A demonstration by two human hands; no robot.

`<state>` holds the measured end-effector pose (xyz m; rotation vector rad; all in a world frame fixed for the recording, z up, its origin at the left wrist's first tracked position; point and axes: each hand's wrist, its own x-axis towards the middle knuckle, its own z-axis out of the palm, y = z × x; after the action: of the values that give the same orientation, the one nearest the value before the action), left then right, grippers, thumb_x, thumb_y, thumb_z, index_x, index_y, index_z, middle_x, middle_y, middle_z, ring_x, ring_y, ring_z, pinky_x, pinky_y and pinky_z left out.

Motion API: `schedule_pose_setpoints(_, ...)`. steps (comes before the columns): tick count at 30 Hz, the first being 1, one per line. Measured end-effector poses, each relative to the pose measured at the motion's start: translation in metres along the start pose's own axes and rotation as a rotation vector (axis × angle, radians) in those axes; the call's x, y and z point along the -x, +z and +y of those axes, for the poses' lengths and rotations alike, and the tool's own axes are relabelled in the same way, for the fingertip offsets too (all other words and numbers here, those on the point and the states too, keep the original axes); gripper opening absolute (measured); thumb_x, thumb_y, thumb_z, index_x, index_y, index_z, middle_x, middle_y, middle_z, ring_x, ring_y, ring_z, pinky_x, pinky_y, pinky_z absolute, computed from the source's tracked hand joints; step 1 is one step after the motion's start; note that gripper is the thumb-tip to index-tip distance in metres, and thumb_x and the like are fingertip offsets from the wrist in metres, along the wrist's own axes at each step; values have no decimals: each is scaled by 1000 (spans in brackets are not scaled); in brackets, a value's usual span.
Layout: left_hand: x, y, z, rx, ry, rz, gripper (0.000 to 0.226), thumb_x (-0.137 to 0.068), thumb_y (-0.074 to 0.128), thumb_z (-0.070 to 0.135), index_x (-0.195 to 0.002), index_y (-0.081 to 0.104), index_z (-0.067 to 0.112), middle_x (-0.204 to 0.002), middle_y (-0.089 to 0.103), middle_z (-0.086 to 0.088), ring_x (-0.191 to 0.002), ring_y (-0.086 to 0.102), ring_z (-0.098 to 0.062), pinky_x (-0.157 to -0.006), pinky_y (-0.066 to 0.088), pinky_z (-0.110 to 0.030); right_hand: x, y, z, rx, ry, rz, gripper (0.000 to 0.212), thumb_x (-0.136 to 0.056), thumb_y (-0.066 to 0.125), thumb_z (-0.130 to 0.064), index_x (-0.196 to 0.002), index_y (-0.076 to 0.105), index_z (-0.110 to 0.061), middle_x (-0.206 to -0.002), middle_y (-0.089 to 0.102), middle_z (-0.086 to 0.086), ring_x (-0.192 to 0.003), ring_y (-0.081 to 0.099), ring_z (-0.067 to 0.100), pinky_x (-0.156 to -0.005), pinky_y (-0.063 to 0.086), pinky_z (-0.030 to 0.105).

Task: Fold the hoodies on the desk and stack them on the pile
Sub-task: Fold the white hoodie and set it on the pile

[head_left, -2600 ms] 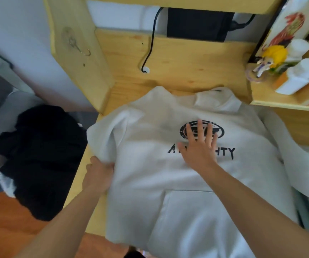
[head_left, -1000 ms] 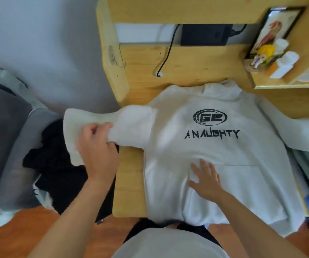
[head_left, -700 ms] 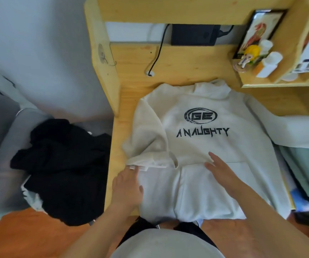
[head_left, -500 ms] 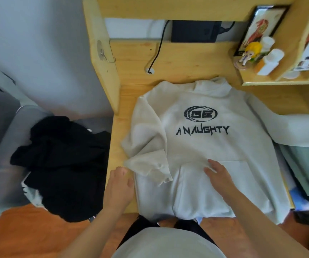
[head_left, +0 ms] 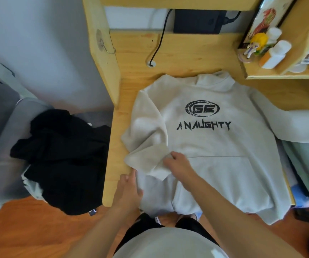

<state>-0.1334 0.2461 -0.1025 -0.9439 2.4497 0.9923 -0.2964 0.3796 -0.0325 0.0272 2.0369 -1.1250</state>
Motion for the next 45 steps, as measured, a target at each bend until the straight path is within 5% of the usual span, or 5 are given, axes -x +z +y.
schedule_pose_setpoints(8,-4,-1,14,-269,61,9,63,-99,45,30,-157,20,36,-119,35,-2,-103,46,-19,-82,52,-35,25,-200,59,309,336,660,34,-89,55,-20,-123,60,-16,-120,58,20,-103,57,39,-79,47,43)
schedule_pose_setpoints(24,-133,-44,71,-579,210,323,29,-94,57,27,-117,52,10,-95,55,-11,-80,57,-33,-55,40,-37,4,-174,117,500,341,482,70,-92,57,-24,-155,28,-26,-157,23,8,-140,25,37,-109,35,52)
schedule_pose_setpoints(30,-179,-109,45,-423,-217,395,27,-101,46,20,-123,51,4,-121,61,-24,-111,62,-47,-77,41,-45,-2,-135,119,915,36,105,82,-98,56,-45,-161,5,-32,-167,-8,4,-152,-2,32,-124,15,42)
schedule_pose_setpoints(36,-133,-100,26,-549,75,390,69,-89,65,29,-149,36,13,-138,40,-25,-121,41,-48,-95,41,-58,-28,-119,95,472,133,452,85,-90,66,-44,-158,21,-20,-163,18,11,-147,18,33,-121,20,47)
schedule_pose_setpoints(45,-23,-88,98,961,-239,-513,57,-95,64,55,-143,46,29,-130,68,-5,-115,68,-25,-107,50,-49,18,-64,-37,271,-104,1,7,-86,60,-19,-88,58,-13,-85,61,8,-77,60,23,-61,56,45)
